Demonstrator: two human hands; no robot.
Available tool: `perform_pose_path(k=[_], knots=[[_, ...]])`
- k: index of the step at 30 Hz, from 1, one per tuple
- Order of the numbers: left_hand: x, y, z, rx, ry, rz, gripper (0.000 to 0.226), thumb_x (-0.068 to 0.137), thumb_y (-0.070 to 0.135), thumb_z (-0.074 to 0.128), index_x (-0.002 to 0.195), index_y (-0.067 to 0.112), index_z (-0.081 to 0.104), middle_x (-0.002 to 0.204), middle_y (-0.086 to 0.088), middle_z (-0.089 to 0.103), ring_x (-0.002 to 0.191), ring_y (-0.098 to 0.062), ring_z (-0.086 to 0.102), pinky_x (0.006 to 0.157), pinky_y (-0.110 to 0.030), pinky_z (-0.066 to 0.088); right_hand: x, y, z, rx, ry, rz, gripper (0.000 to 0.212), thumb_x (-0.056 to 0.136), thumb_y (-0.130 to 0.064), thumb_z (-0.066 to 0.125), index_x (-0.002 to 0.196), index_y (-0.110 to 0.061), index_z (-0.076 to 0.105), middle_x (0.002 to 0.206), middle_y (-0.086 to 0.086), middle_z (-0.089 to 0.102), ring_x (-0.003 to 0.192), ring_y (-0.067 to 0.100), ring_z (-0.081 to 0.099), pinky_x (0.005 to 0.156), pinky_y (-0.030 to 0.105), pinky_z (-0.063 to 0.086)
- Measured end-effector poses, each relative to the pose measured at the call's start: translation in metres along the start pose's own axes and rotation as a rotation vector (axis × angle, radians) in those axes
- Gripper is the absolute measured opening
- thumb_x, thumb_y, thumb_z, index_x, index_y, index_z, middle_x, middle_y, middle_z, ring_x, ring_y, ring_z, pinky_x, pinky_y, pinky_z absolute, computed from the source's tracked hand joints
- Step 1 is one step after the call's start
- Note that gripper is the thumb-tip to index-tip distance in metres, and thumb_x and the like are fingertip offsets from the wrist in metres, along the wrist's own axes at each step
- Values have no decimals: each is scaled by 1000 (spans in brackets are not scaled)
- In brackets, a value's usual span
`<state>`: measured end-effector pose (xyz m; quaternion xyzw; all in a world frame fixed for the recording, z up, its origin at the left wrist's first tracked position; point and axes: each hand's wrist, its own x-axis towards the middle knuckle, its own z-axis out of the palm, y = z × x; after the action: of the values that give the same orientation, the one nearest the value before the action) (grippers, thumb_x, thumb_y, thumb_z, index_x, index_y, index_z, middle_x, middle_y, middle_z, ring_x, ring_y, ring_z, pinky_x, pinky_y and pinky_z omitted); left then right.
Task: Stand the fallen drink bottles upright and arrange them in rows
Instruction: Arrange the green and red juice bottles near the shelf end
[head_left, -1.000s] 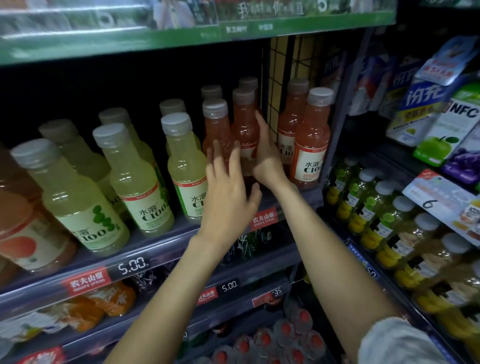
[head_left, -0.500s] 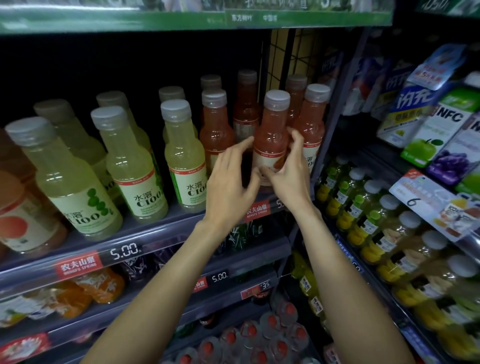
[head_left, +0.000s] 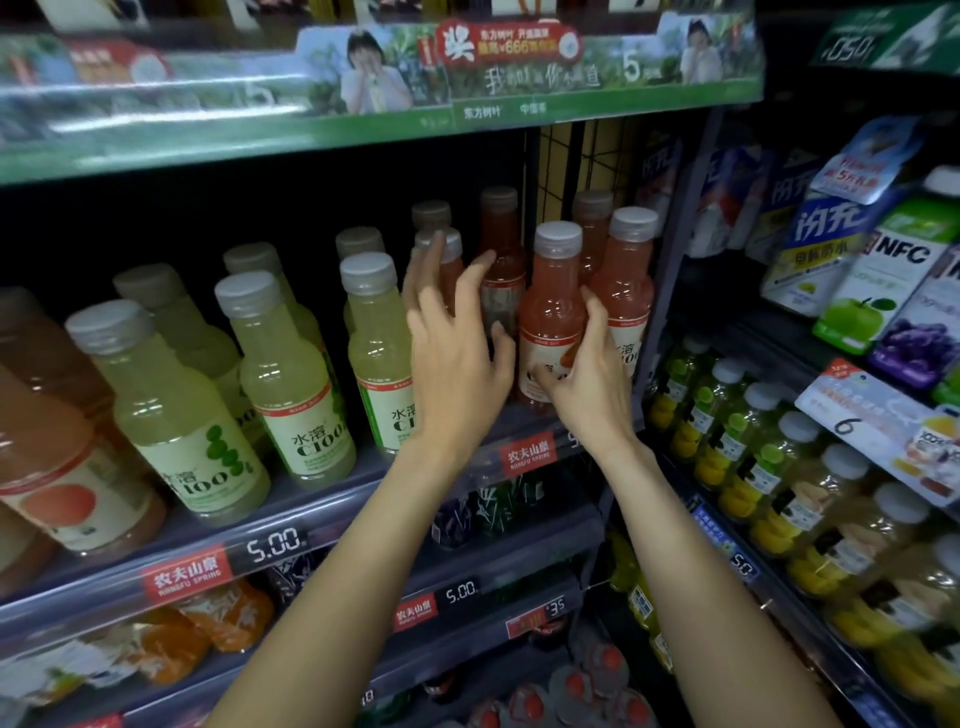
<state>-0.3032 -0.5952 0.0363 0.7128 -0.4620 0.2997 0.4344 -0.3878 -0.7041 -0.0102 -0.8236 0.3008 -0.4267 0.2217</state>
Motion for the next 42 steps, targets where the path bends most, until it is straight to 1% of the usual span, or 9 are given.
perform_pose_path(k=[4,7,11,15,19,24,28,35,42], knots=[[23,-9,8,235,-179,-26,72,72,7,67,139,4,41,140,-38,33,131,-54,31,95,-57,46,-1,-3,-5,1,-5,-8,90,77,-17,76,146,-13,20,140,11,43,127,24,45,101,35,42],[33,-18,15,393,-155,2,62,70,5,71,128,4,52,120,-35,50,102,-50,54,85,-50,51,-6,-9,-9,-45,107,-48,77,80,-17,72,144,-10,28,135,12,43,123,22,44,98,21,35],[38,-16,4,217,-120,36,44,84,6,63,127,10,53,122,-24,48,102,-42,49,80,-45,46,-18,-27,-10,9,228,-159,54,83,-21,68,131,-7,47,123,10,49,116,16,43,99,5,25],[27,0,-6,-13,-123,161,34,85,17,66,118,12,58,123,-11,50,104,-28,49,81,-32,40,-16,-42,-1,95,78,-182,72,75,-20,77,135,-6,40,129,9,52,121,21,49,97,23,42],[22,5,-15,-279,-252,282,39,85,23,70,121,12,61,124,-5,55,115,-16,51,97,-34,42,-22,-42,3,174,151,-56,67,74,-29,72,128,-4,42,114,10,61,102,25,61,78,27,48],[36,-7,4,-585,-300,-78,45,91,27,58,134,19,48,132,1,53,119,-8,53,102,-36,44,-37,-27,0,364,198,146,94,63,-59,76,136,-22,29,132,6,52,119,21,54,93,44,49],[58,-14,45,-310,-286,-327,49,92,17,58,136,7,42,131,-15,50,119,-24,50,100,-33,40,-47,-23,-7,420,186,194,100,59,-58,79,137,-20,29,131,4,50,115,22,56,91,44,52],[82,-33,73,307,-351,23,67,89,13,53,150,13,27,153,-11,31,137,-34,31,105,-42,34,-55,-18,-20,529,160,241,102,57,-42,80,140,-9,30,114,-23,50,99,-5,61,83,18,53],[87,-35,72,565,-332,100,54,76,31,44,127,20,61,122,-1,64,103,-24,61,82,-34,49,-54,-21,-19,556,166,239,101,58,-41,80,140,-9,29,119,-8,51,99,-12,57,84,13,50]])
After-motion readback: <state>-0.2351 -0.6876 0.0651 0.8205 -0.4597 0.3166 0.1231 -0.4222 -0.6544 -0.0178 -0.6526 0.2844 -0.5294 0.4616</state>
